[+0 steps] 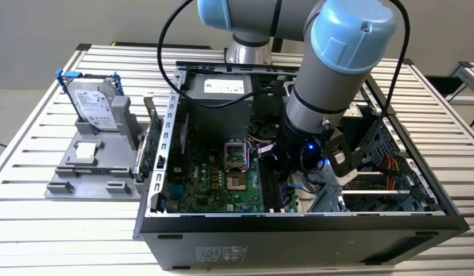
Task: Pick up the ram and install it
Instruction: 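Insert the ram into the slot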
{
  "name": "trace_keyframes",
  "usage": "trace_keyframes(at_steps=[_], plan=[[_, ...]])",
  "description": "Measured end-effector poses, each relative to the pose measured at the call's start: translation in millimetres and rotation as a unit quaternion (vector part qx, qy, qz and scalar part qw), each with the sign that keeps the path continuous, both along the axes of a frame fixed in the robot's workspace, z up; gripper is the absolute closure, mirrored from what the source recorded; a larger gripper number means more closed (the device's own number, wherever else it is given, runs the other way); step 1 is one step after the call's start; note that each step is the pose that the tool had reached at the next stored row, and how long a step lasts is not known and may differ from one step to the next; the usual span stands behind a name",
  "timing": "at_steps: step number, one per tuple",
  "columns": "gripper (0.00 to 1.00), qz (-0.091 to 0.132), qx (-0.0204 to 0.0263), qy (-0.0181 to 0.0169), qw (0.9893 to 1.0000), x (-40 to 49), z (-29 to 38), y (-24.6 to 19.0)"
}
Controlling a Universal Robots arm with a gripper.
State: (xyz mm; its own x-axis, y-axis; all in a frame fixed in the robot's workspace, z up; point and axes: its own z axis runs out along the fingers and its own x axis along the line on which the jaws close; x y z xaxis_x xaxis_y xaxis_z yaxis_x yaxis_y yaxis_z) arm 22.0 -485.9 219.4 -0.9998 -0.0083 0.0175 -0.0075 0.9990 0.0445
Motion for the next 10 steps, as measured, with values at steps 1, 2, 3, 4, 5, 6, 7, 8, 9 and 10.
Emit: trace_keyframes(at_steps=[1,2,3,4,5,6,7,8,9,10], plan=[[1.0,0.0,0.0,0.0002,1.0,-0.1,-0.2,0.0],[1.0,0.0,0.0001,0.0003,1.0,-0.1,-0.6,0.0],[1.0,0.0,0.0002,0.0004,1.0,-0.2,-1.2,0.1],[1.0,0.0,0.0001,0.0005,1.0,-0.2,-2.0,0.1],[1.0,0.0,0.0,0.0006,1.0,-0.2,-2.7,0.0],[1.0,0.0,0.0,0.0007,1.0,-0.2,-3.2,0.0],[1.0,0.0,-0.0001,0.0007,1.0,-0.2,-3.3,-0.1],[1.0,0.0,-0.0002,0.0007,1.0,-0.2,-3.4,-0.1],[1.0,0.0,-0.0002,0.0007,1.0,-0.2,-3.4,-0.1],[1.0,0.0,-0.0001,0.0007,1.0,-0.2,-3.5,0.0]])
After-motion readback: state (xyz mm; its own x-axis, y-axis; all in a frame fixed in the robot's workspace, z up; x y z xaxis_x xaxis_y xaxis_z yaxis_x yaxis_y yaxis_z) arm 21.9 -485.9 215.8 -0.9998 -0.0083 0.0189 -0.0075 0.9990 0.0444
